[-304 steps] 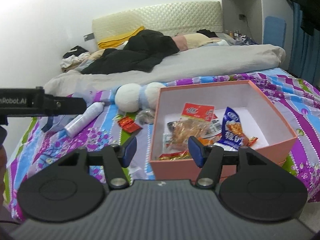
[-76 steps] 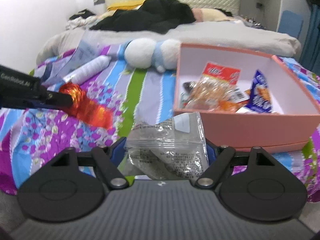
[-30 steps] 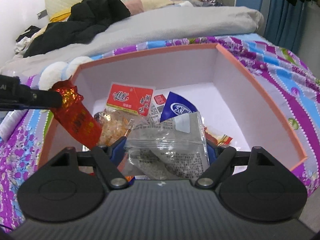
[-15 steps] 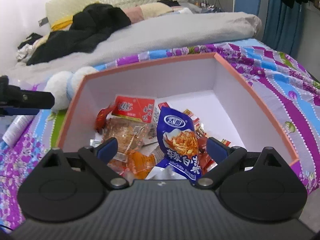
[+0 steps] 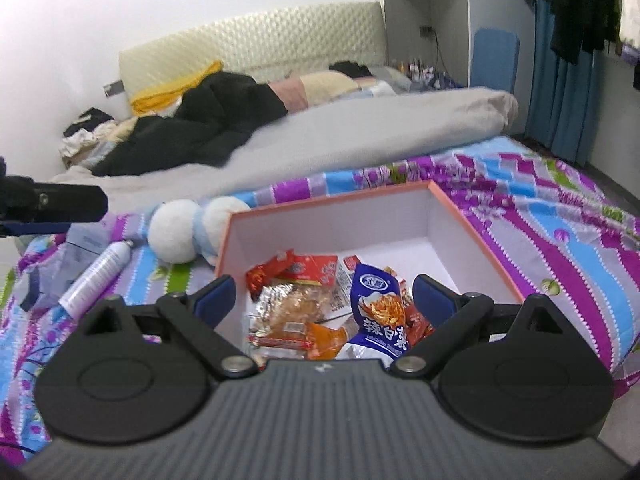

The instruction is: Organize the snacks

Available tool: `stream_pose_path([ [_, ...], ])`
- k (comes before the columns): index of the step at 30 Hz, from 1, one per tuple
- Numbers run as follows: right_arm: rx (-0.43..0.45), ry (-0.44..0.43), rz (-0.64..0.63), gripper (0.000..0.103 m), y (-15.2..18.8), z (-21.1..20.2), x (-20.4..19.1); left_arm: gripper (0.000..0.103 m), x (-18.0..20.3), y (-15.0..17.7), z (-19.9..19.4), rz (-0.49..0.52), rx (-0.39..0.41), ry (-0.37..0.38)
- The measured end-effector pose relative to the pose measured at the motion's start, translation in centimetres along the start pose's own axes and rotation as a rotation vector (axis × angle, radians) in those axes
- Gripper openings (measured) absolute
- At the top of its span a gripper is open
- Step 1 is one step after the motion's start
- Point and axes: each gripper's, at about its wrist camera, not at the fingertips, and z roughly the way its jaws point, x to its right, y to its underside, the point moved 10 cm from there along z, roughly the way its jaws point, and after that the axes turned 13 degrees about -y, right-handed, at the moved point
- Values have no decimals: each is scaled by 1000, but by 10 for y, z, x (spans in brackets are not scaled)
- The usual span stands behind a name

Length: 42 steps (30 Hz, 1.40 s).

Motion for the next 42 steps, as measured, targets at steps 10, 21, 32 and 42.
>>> stream_pose_path([
  [10,64,-15,-37,97,-7,-60,-29,102,-13,9,-69,14,21,-59],
  [21,98,25,-50,97,0,-104,-50,102,-11,37,-121,35,25,-91],
  [32,96,-4,45,97,40,-146,-62,103,-4,71,-166,42,16,-108],
  [42,109,24,14,97,52,-156,-66,103,-6,88,-178,47,10,-132],
])
